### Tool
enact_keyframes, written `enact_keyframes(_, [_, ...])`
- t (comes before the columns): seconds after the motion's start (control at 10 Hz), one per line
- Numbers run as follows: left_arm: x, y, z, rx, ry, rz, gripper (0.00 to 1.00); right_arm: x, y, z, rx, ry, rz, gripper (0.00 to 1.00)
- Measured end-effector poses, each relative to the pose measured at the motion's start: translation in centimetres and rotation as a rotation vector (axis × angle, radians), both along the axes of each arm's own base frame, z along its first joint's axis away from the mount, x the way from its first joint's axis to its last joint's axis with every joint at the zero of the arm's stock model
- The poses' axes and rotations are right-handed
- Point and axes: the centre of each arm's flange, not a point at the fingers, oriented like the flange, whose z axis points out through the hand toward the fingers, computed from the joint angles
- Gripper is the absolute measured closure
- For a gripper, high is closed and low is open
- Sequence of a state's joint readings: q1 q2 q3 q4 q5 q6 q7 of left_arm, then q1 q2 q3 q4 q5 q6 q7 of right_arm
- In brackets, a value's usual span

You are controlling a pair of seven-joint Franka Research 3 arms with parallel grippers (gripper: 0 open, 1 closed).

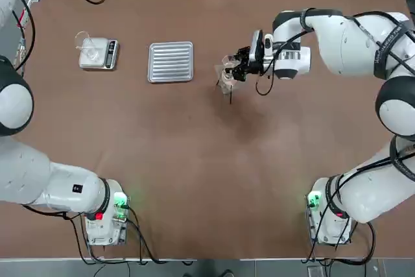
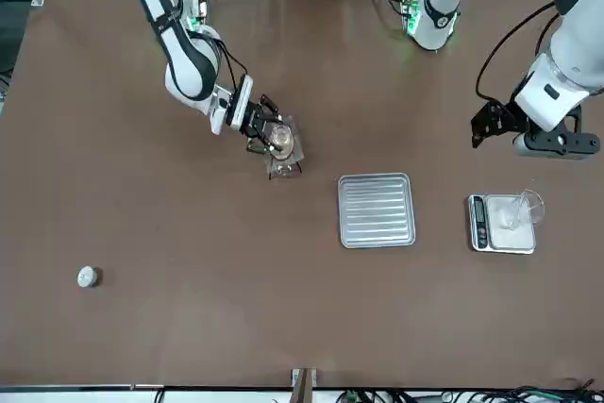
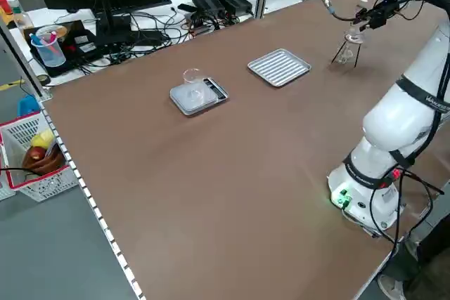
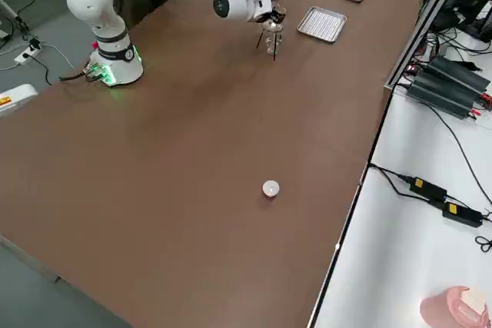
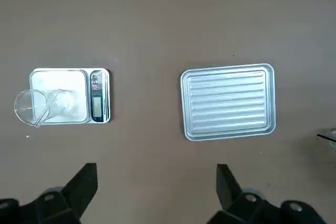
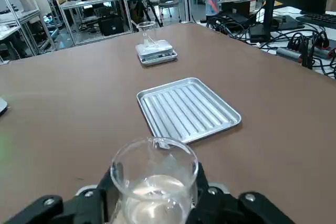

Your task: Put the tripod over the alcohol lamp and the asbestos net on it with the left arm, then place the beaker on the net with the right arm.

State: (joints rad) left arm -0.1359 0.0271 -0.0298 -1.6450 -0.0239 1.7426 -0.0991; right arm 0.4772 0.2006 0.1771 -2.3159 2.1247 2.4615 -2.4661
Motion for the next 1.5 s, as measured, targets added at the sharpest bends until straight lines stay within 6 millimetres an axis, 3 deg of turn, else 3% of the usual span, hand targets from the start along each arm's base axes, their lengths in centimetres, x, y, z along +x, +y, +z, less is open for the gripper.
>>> enact_keyframes(0.1, [0.0, 0.0, 0.0, 0.000, 0.000, 0.000, 0.00, 0.1, 0.0, 0.0, 0.000, -0.001, -0.001, 0.24])
enact_keyframes(0.5, [0.2, 0.8, 0.1, 0.000, -0.002, 0.011, 0.00, 0.1, -0.1, 0.0, 0.001, 0.000, -0.006, 0.13])
enact_keyframes(0.6, [0.2, 0.8, 0.4, -0.001, -0.008, 0.011, 0.00, 0.1, -0.1, 0.0, 0.001, 0.001, -0.007, 0.04])
enact_keyframes(0.7, [0.3, 0.8, 1.0, -0.003, -0.021, 0.011, 0.00, 0.1, -0.1, 0.0, 0.001, 0.001, -0.008, 0.00])
enact_keyframes(1.1, [-0.1, 0.9, 1.1, 0.005, 0.015, -0.012, 0.00, 0.3, -0.4, -0.2, -0.004, 0.006, -0.019, 0.01])
enact_keyframes(1.5, [0.0, 2.2, 1.3, 0.007, 0.017, -0.020, 0.00, -0.1, -0.9, -0.9, -0.016, 0.019, -0.023, 0.01])
